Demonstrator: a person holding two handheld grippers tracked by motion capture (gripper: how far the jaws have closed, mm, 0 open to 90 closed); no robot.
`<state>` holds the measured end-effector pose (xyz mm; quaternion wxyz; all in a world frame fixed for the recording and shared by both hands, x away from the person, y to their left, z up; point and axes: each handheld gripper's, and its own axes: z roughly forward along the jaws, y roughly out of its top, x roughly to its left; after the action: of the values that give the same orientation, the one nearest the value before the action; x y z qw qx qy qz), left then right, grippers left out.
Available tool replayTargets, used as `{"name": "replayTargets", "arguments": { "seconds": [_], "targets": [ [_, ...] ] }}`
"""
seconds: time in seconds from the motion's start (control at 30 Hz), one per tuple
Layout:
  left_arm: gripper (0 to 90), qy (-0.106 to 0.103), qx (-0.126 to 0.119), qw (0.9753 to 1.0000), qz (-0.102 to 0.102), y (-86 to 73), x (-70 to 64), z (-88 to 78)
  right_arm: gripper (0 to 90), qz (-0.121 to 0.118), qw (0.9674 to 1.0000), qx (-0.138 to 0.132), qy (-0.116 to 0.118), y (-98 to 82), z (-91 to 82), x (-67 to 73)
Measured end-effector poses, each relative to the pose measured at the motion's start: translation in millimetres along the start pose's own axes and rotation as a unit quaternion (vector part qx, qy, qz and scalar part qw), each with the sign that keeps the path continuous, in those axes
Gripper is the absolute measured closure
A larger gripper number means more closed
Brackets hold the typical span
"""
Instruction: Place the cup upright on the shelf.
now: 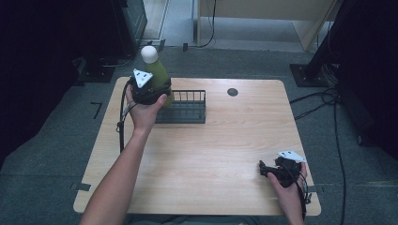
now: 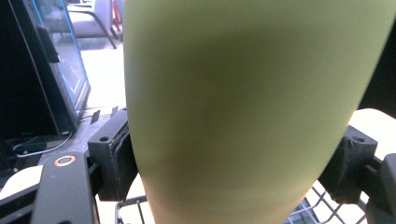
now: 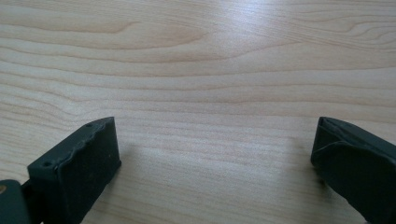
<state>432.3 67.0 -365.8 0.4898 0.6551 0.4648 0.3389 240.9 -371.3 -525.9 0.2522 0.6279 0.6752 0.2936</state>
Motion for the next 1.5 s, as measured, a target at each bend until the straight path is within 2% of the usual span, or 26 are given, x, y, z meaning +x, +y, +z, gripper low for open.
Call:
{"name": "replayTargets", "arguments": {
  "seconds": [0.33, 0.47, 0.57, 0.67, 0.77, 0.9, 1.07, 1.23, 1.3, 1.37, 1.43, 1.47, 1.5],
  "targets": [
    [21.3, 0.005, 0.016, 0.9998, 0.009, -11.0, -3.0, 8.9, 0.5, 0.0, 1.0, 0.0, 0.0, 0.0, 0.0, -0.1],
    [21.3, 0.008, 0.025, 0.9995, 0.02, -16.0, -3.6, 13.5, 0.5, 0.0, 1.0, 0.0, 0.0, 0.0, 0.0, 0.0],
    [21.2, 0.009, 0.031, 0.9993, 0.021, -20.0, -3.4, 16.1, 0.5, 0.0, 1.0, 0.0, 0.0, 0.0, 0.0, 0.0],
    [21.2, 0.009, 0.033, 0.9994, 0.011, -23.5, -2.1, 17.8, 0.5, 0.0, 1.0, 0.0, 0.0, 0.0, 0.0, 0.0],
    [21.2, 0.001, 0.04, 0.9992, 0.008, -26.9, -0.2, 20.5, 0.5, 0.0, 1.0, 0.0, 0.0, 0.0, 0.0, 0.0],
    [21.1, -0.002, 0.038, 0.9992, 0.006, -27.2, 0.7, 21.6, 0.5, 0.0, 1.0, 0.0, 0.0, 0.0, 0.0, 0.0],
    [20.8, -0.014, 0.048, 0.9986, 0.016, -24.6, 0.7, 25.7, 0.5, -0.001, 1.0, 0.0, 0.0, 0.0, 0.1, -0.1],
    [20.4, -0.015, 0.056, 0.9983, -0.002, -23.7, 4.6, 27.0, 0.5, 0.0, 1.0, 0.0, 0.0, 0.0, 0.0, 0.0],
    [15.4, -0.022, 0.065, 0.9976, -0.008, -24.3, 6.4, 27.4, 0.5, 0.0, 1.0, 0.0, 0.0, 0.0, 0.0, 0.0],
    [13.4, -0.02, 0.067, 0.9975, -0.01, -24.4, 6.8, 27.5, 0.5, 0.0, 1.0, 0.0, 0.0, 0.0, 0.0, 0.0],
    [6.1, -0.018, 0.069, 0.9971, -0.024, -23.0, 9.5, 26.6, 0.5, 0.0, 1.0, 0.0, 0.0, 0.0, 0.0, 0.0],
    [3.6, -0.018, 0.069, 0.9971, -0.024, -23.0, 9.5, 26.6, 0.5, 0.0, 1.0, 0.0, 0.0, 0.0, 0.0, 0.0],
    [3.6, -0.017, 0.066, 0.9973, -0.026, -22.3, 10.4, 26.2, 0.5, 0.0, 1.0, 0.0, 0.0, 0.0, 0.0, 0.0]
  ]
}}
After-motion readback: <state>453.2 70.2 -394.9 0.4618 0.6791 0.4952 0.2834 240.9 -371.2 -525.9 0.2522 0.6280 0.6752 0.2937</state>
